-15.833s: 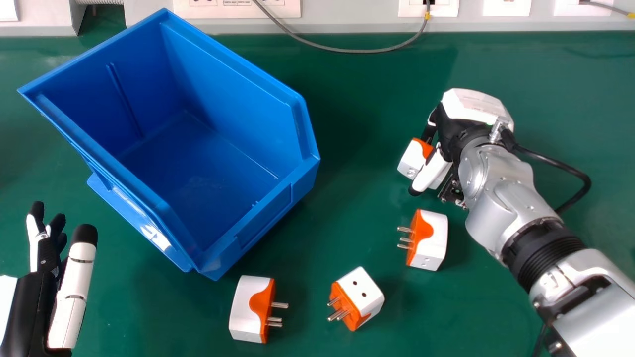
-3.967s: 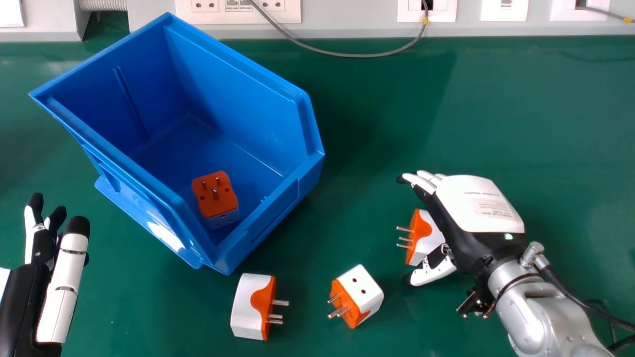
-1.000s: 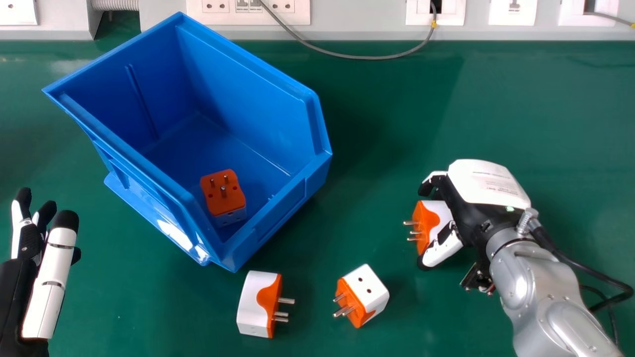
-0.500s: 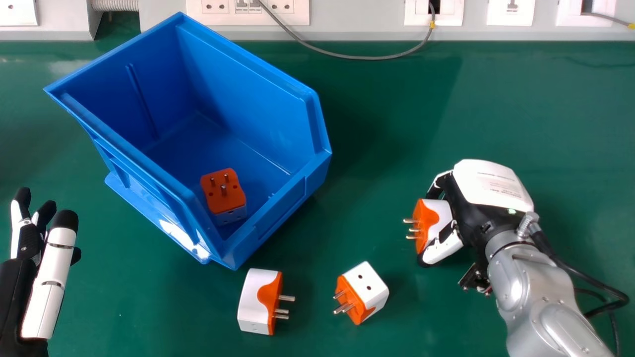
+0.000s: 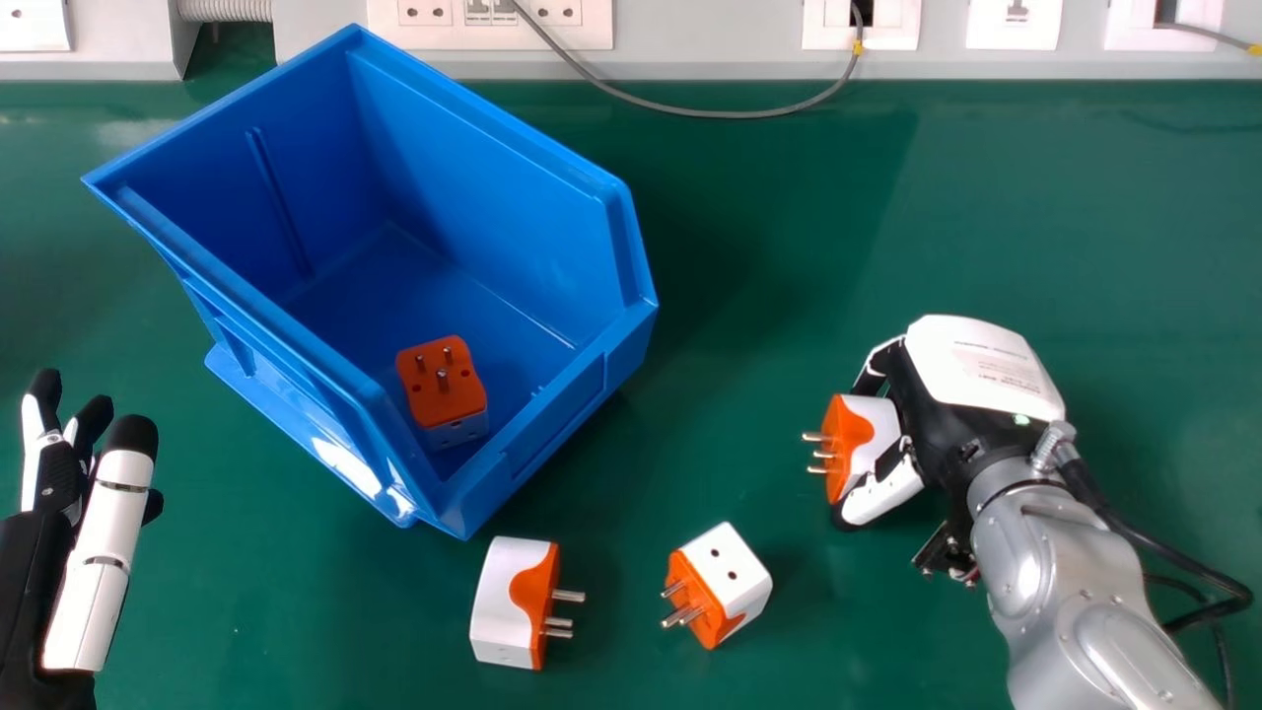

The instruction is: Pick all objects and put in blue box

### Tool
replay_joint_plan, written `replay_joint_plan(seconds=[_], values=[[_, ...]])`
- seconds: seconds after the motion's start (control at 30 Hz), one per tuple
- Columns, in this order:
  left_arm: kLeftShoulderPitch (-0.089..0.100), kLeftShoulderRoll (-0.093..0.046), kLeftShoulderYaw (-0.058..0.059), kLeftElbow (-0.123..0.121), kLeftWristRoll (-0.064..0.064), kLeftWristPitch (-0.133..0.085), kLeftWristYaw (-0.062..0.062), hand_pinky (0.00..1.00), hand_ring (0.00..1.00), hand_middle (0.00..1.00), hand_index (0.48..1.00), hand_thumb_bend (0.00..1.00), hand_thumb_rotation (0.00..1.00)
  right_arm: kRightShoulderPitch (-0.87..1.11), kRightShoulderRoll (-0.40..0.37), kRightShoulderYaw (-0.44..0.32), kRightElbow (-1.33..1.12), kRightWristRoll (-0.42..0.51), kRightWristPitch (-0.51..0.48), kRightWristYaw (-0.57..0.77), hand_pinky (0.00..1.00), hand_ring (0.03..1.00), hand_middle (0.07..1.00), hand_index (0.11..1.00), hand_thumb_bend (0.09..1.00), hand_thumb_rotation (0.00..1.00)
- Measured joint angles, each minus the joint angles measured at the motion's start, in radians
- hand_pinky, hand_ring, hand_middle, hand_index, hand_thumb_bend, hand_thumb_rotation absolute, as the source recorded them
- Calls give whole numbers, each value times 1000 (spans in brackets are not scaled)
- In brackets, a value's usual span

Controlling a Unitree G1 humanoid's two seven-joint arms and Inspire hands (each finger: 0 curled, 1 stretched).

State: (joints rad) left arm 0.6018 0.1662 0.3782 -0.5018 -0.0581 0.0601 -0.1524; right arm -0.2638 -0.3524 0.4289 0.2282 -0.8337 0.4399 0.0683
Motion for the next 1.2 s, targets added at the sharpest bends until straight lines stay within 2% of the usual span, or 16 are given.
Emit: replay_joint_plan(seconds=[0.27, 0.47, 0.9, 1.2], values=[[1, 0, -1, 0, 0, 3, 0, 878, 963, 993, 1000, 434, 965, 28, -2, -23, -59, 1, 51, 22, 324, 435, 509, 543, 494, 0], [3, 1, -3, -3, -1, 4, -1, 879, 962, 993, 1000, 436, 965, 103, -9, -58, -233, 9, 66, 42, 323, 434, 511, 540, 494, 0], [7, 2, -4, -19, 0, 17, 0, 883, 962, 993, 1000, 438, 966, 254, -29, -140, -617, 52, -53, 73, 305, 429, 529, 552, 488, 0], [2, 2, -7, -18, 6, 16, 0, 883, 962, 993, 1000, 437, 968, 283, -2, -141, -751, 69, -147, 86, 283, 419, 527, 560, 485, 0]])
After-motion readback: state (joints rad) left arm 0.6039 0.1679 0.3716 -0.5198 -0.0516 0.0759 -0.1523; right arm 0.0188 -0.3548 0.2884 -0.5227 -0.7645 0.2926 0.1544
